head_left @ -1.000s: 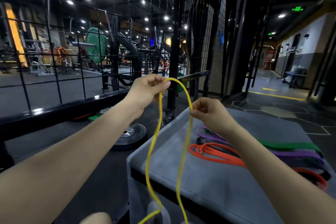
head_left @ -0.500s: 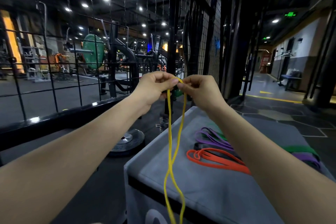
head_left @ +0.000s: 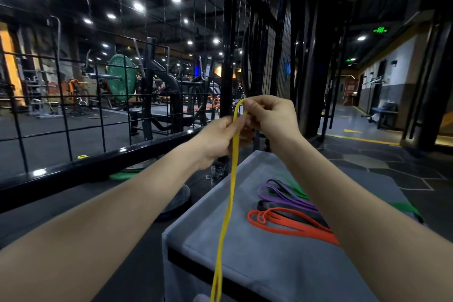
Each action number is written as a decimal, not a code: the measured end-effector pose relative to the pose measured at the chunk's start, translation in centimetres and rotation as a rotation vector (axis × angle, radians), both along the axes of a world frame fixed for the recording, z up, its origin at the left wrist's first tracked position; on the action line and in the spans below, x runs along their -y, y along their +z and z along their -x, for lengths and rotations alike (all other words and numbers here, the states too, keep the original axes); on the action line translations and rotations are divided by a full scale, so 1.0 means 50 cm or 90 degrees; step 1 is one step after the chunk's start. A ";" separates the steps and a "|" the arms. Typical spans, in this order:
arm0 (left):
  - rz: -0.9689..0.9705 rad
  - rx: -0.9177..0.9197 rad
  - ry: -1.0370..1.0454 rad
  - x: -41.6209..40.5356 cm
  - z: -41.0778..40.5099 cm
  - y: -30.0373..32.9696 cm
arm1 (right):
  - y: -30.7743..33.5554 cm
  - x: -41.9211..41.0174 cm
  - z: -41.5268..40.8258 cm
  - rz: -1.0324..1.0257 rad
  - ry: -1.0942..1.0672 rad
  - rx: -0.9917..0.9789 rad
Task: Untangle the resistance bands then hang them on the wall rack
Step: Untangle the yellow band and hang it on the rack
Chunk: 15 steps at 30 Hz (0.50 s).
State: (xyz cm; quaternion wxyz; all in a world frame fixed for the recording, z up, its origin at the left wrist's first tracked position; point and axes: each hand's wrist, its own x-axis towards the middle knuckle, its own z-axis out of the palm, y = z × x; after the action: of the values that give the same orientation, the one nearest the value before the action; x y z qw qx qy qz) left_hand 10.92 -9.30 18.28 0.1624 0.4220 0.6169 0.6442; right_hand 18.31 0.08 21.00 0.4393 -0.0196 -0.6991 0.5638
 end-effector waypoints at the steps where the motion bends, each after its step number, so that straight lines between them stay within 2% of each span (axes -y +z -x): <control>1: 0.016 0.009 -0.018 -0.001 -0.003 -0.010 | 0.000 -0.004 0.000 0.023 -0.011 -0.016; 7: 0.162 -0.086 -0.014 0.018 0.024 -0.079 | -0.004 -0.064 -0.023 0.243 -0.098 -0.105; 9: 0.210 -0.127 0.003 0.028 0.044 -0.094 | -0.018 -0.083 -0.027 0.287 -0.122 -0.134; 13: 0.370 -0.286 0.040 0.047 0.074 -0.137 | -0.040 -0.123 -0.037 0.367 -0.177 -0.171; 15: 0.421 -0.300 0.053 0.058 0.084 -0.162 | -0.050 -0.145 -0.046 0.397 -0.207 -0.184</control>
State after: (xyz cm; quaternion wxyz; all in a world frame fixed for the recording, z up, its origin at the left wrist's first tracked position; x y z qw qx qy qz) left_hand 6.73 -12.22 10.16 0.1175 0.4573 0.8279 0.3028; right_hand 20.62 7.34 18.51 0.5900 -0.1832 -0.4125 0.6694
